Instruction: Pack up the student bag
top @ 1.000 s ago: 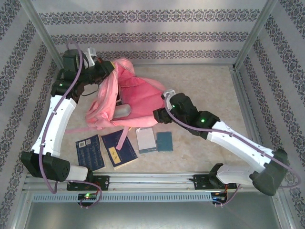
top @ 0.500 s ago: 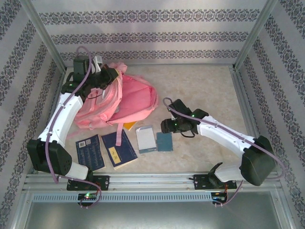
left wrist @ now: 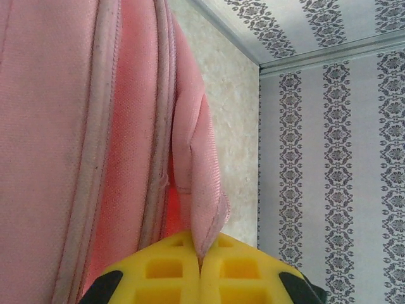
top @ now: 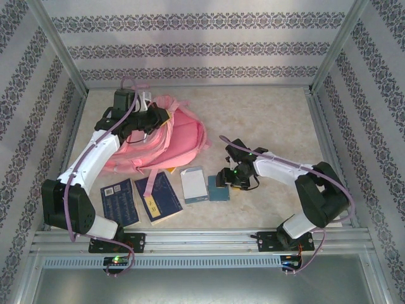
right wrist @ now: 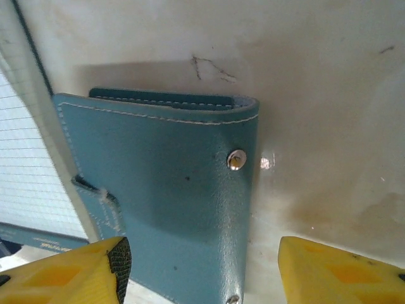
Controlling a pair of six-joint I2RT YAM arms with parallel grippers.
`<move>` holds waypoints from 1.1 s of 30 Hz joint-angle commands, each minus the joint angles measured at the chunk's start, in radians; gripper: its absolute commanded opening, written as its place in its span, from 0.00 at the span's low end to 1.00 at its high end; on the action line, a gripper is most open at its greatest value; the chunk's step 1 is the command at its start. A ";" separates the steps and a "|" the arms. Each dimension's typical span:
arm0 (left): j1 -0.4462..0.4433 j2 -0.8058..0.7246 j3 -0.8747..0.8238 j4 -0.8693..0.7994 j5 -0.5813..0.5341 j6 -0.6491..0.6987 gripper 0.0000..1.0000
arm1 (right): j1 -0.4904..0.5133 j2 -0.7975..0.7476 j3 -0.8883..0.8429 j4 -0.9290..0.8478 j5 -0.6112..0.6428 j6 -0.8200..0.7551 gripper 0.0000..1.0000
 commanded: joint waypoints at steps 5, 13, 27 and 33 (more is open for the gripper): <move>-0.050 -0.024 0.005 -0.020 0.038 0.048 0.01 | -0.003 0.068 -0.024 0.087 -0.067 0.040 0.57; -0.083 -0.028 -0.035 -0.037 0.037 0.053 0.03 | 0.007 0.049 -0.024 0.095 -0.064 0.038 0.37; -0.084 -0.041 -0.053 -0.045 0.047 0.058 0.03 | 0.007 -0.089 -0.065 0.126 -0.172 0.039 0.26; -0.083 -0.039 -0.053 -0.046 0.054 0.059 0.03 | 0.007 -0.090 -0.091 0.214 -0.283 0.046 0.38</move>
